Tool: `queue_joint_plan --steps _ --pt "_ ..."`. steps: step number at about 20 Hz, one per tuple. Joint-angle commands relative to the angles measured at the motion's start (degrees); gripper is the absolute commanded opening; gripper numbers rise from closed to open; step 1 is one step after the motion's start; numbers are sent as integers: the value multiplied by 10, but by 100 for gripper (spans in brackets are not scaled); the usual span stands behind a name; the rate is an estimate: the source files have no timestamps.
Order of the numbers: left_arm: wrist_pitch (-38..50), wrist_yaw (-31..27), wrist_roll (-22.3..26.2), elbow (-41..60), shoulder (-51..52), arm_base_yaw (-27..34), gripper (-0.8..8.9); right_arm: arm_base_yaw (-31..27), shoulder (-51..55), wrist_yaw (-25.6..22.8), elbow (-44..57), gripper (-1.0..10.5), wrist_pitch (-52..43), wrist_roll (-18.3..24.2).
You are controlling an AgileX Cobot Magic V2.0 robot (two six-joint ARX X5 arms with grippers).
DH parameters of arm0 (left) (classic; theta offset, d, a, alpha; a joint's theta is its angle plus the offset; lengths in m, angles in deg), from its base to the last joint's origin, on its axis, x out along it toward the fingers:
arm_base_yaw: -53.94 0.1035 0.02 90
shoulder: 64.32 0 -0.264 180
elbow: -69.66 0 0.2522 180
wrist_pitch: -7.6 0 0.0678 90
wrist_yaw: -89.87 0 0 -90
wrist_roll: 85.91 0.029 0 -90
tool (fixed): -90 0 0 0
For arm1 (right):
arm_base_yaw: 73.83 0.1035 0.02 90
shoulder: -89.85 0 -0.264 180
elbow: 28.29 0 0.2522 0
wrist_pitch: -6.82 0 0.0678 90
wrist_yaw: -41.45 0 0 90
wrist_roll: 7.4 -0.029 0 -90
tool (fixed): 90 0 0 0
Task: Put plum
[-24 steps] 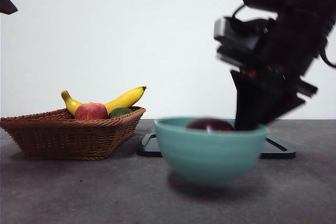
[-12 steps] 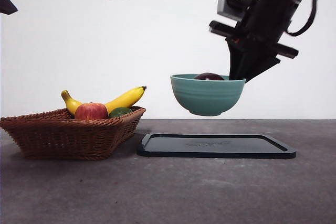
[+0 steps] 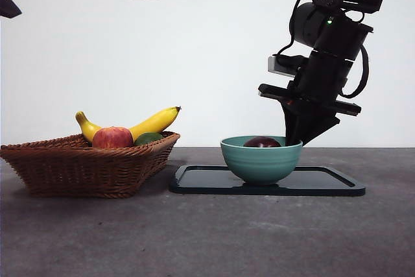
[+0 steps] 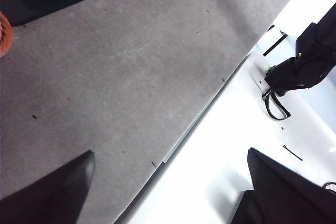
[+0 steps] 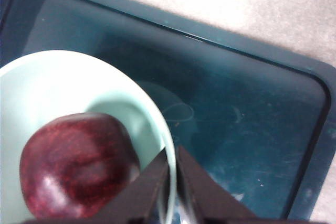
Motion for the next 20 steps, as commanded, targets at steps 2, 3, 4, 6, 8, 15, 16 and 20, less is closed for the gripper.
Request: queue_joint_plan --steps 2,3,4,6,8,15,16,20 --pt "3 5 9 -7 -3 -2 464 3 -14 4 -16 6 4 6" --pt "3 6 9 -7 -3 -2 465 3 -18 4 -16 6 6 7" --pt "2 5 9 -7 -3 -2 464 3 -21 4 -16 6 7 7" --pt "2 6 9 -7 -3 -2 464 3 -22 4 -16 7 7 6" --pt "2 5 9 -7 -3 -2 464 3 -22 3 -16 71 7 5" --pt "3 5 9 -7 -3 -2 464 -2 54 -3 -22 204 21 -2" --pt "3 5 10 -7 -3 -2 464 -2 85 -2 -22 204 32 2" --pt "4 5 10 -7 -3 -2 464 -2 232 30 -22 204 110 21"
